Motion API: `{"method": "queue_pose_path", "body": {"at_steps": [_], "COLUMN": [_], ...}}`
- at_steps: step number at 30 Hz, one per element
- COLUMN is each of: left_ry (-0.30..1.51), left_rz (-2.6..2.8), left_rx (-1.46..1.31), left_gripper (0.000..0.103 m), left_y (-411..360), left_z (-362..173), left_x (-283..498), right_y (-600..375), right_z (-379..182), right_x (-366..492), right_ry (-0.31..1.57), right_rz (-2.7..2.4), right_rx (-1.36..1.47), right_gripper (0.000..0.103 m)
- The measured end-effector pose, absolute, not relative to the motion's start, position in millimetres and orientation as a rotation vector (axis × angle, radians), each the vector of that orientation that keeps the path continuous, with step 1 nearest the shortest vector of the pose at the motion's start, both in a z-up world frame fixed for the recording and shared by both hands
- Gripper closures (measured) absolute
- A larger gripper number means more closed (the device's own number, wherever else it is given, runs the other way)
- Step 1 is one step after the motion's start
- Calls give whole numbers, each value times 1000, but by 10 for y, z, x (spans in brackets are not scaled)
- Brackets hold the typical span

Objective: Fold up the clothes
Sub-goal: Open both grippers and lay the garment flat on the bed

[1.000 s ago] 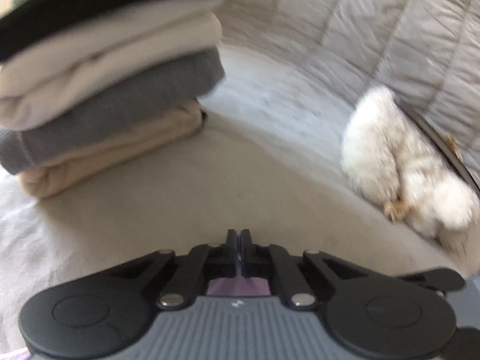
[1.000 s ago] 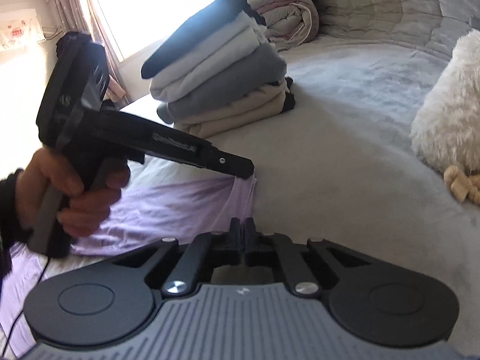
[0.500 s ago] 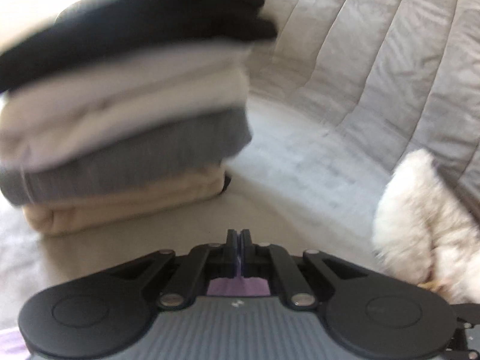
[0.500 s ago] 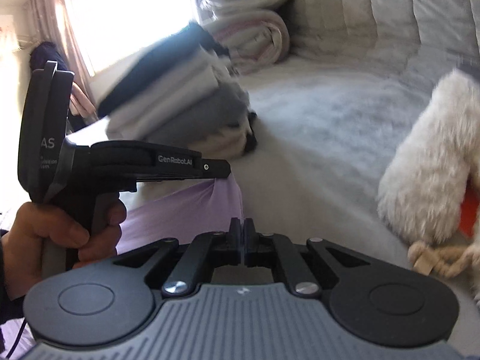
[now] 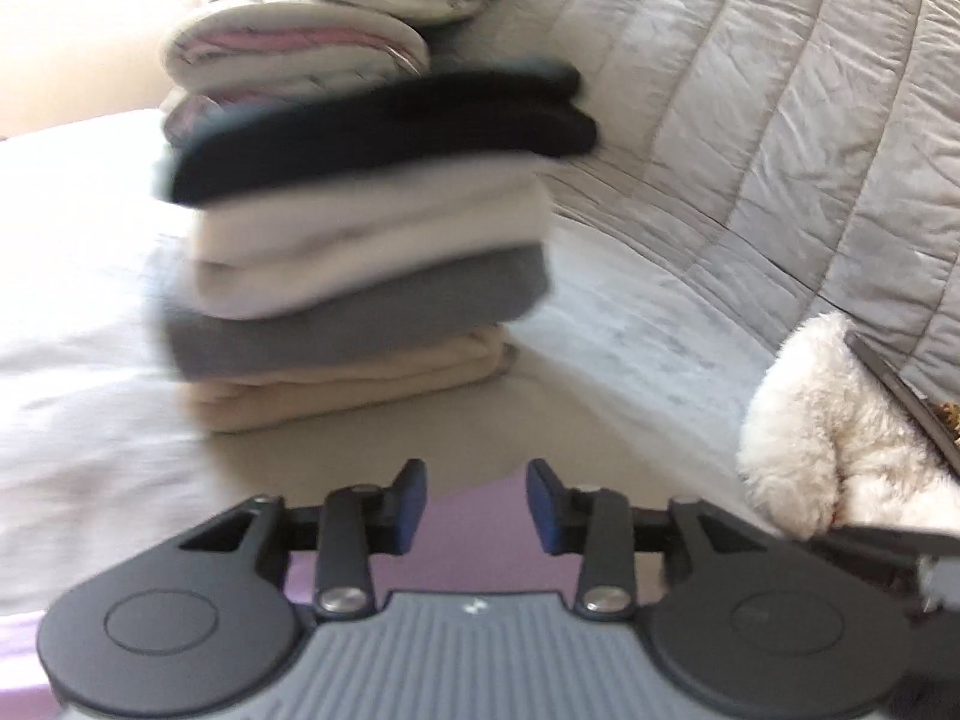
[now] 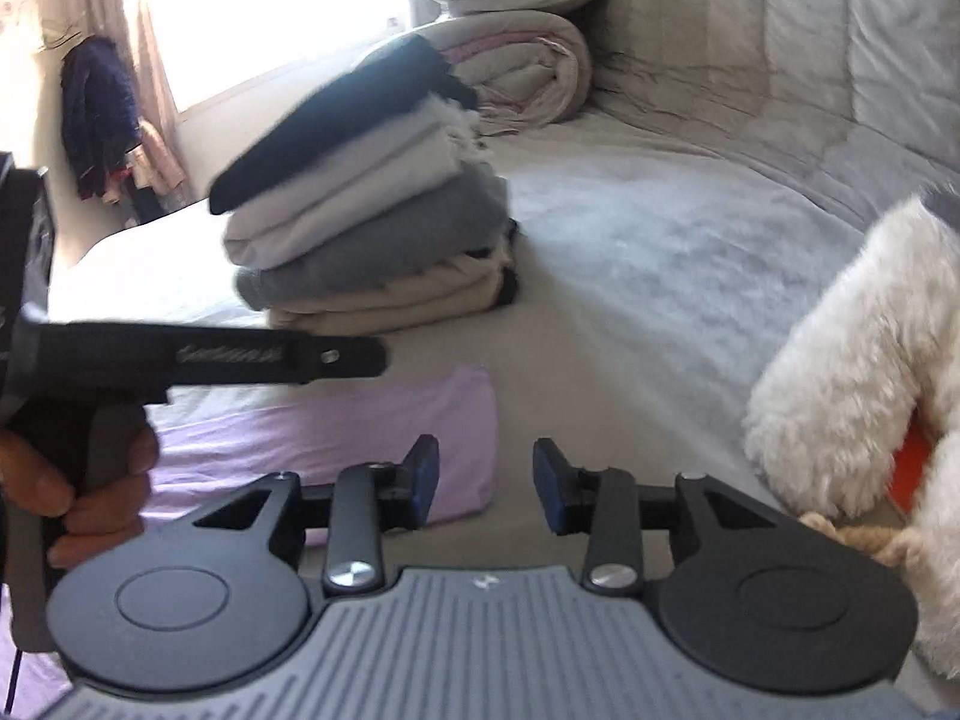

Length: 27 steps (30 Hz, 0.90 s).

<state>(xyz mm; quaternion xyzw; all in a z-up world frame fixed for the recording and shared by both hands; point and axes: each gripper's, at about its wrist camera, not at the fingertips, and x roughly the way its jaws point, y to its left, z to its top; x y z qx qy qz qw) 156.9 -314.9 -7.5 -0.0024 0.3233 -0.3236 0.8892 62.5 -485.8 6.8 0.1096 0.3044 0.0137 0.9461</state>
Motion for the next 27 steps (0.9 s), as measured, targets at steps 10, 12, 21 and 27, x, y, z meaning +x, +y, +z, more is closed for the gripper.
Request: {"method": "queue_pose_path", "body": {"at_steps": [10,12,21,27], "left_ry": [634,635,658,689], "left_rz": [-419,-366,-197,-97], "left_rx": [64,61,101,120], "left_gripper": [41,39,38,38], "left_y": [-1585,-1235,125,1025], "left_z": [142,150,174,122], "left_x": [1514,1519,1556,1532], "right_y": [-4177,-3982,-3136,-2497], "right_z": [318,360,389,252], "right_x": [835,895,1290,1606], "right_ry": [646,646,668,694], "right_rz": [173,200,325,402], "right_rx": [202,175,157,138], "right_gripper": [64,64,64,64]}}
